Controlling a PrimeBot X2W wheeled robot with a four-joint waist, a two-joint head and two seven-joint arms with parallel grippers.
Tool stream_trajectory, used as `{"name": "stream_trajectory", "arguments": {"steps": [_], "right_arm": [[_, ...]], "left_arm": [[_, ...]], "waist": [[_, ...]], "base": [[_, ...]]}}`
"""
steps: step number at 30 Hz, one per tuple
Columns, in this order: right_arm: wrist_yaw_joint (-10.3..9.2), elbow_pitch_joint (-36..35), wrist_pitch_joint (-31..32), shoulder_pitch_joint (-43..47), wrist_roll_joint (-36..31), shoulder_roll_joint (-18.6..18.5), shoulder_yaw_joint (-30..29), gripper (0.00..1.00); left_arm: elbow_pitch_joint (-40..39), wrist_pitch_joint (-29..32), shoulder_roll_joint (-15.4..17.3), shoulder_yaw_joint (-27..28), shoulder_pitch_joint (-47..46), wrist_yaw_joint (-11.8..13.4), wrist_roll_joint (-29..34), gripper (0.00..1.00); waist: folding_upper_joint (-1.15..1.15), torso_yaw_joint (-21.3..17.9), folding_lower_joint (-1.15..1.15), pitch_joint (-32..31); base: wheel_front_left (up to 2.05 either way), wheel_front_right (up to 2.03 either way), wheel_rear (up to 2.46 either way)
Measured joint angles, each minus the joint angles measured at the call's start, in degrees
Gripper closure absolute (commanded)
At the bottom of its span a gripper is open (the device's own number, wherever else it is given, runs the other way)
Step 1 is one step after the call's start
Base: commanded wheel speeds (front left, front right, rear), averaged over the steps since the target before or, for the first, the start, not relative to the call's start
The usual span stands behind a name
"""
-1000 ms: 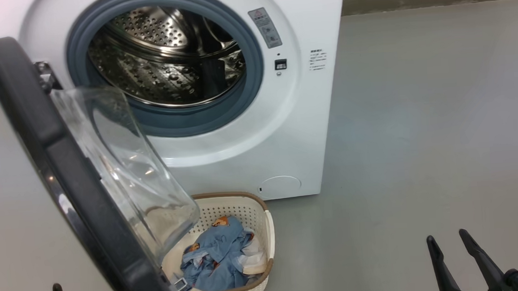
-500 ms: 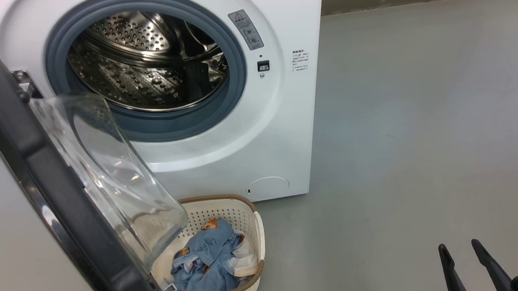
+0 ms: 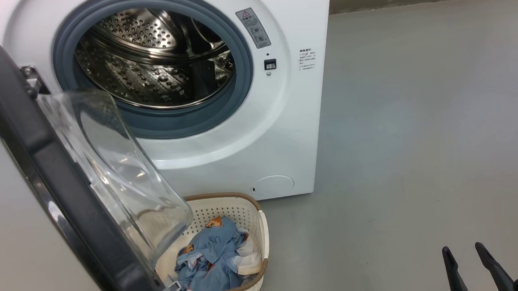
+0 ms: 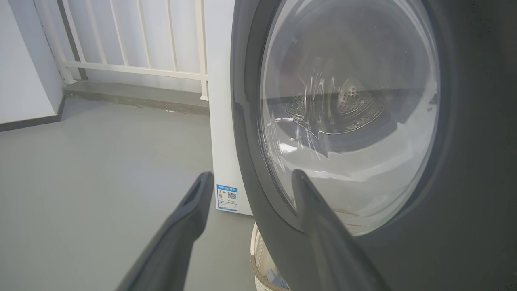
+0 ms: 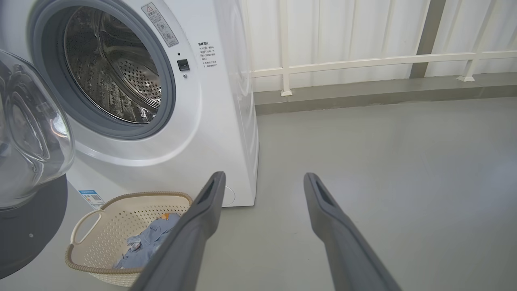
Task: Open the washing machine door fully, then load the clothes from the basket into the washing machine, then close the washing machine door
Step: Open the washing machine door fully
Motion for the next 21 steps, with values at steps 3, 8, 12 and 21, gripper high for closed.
{"name": "stream_trajectory", "arguments": {"steps": [3, 8, 12, 21], "right_arm": [[0.00, 0.04, 0.00, 0.00, 0.00, 0.00, 0.05, 0.00], [0.00, 0.10, 0.00, -0.03, 0.00, -0.05, 0.15, 0.00], [0.00, 0.09, 0.00, -0.06, -0.01, -0.07, 0.15, 0.00], [0.00, 0.12, 0.00, -0.09, -0.01, -0.09, 0.44, 0.00]], "left_arm": [[0.00, 0.00, -0.01, 0.05, 0.00, 0.00, 0.00, 0.29], [1.04, 0.00, -0.01, -0.59, 0.00, 0.00, -0.91, 1.00], [1.24, 0.00, 0.00, -0.19, 0.00, 0.00, -1.24, 1.00], [1.35, 0.00, -0.04, 2.14, -0.10, 0.00, -2.60, 1.00]], "waist": [[0.00, 0.06, 0.00, 0.05], [0.00, 0.15, 0.00, 0.16], [0.00, 0.25, 0.00, 0.22], [0.00, 0.58, 0.00, 0.37]], "base": [[0.00, 0.00, 0.00], [0.00, 0.00, 0.00], [0.00, 0.00, 0.00], [0.00, 0.00, 0.00]]}}
